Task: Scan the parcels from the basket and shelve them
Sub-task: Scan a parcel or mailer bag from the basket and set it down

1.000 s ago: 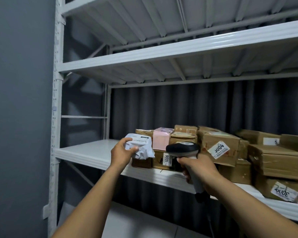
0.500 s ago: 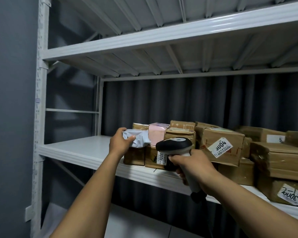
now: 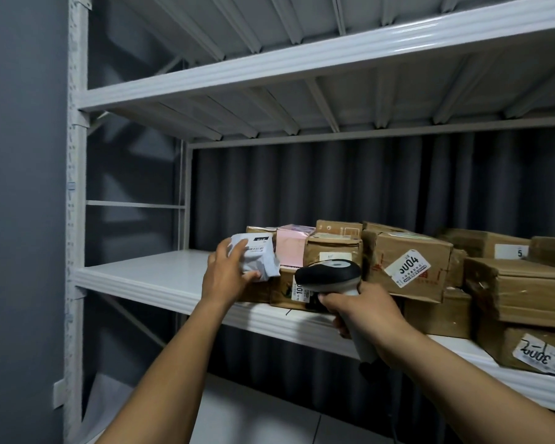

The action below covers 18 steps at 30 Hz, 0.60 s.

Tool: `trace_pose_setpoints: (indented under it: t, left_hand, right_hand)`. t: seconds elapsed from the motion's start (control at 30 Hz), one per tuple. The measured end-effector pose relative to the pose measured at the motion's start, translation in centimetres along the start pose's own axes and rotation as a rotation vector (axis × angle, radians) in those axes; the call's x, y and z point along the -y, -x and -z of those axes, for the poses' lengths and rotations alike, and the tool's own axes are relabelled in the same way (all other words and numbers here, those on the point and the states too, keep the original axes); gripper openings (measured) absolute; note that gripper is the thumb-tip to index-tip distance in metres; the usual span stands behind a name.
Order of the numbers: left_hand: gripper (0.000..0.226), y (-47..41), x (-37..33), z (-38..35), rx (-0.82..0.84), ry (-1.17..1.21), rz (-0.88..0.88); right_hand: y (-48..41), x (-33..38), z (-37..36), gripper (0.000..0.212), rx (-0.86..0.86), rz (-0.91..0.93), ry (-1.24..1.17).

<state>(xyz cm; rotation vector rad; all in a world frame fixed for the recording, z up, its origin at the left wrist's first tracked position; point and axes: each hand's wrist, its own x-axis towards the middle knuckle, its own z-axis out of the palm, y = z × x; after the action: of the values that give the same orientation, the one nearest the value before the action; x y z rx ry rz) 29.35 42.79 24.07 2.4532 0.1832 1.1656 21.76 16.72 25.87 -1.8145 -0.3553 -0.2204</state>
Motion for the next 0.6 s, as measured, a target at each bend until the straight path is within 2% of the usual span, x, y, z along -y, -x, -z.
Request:
trace_pose_setpoints:
  t: [0.3, 0.43, 0.6]
  left_hand:
    - [0.089, -1.5, -0.3, -0.3, 0.197, -0.399, -0.221]
    - [0.072, -1.9, -0.3, 0.5, 0.123, -0.495, -0.259]
    - [0.041, -3.6, -0.3, 0.9, -0.1, -0.532, -0.316]
  right_hand:
    - [-0.4, -0.1, 0.4, 0.021, -0.003, 0.0, 0.033]
    - [-0.8, -0.5, 0.1, 0.019, 0.008, -0.002, 0.025]
    - [-1.2, -1.2, -0.4, 0.015, -0.001, 0.013, 0.025]
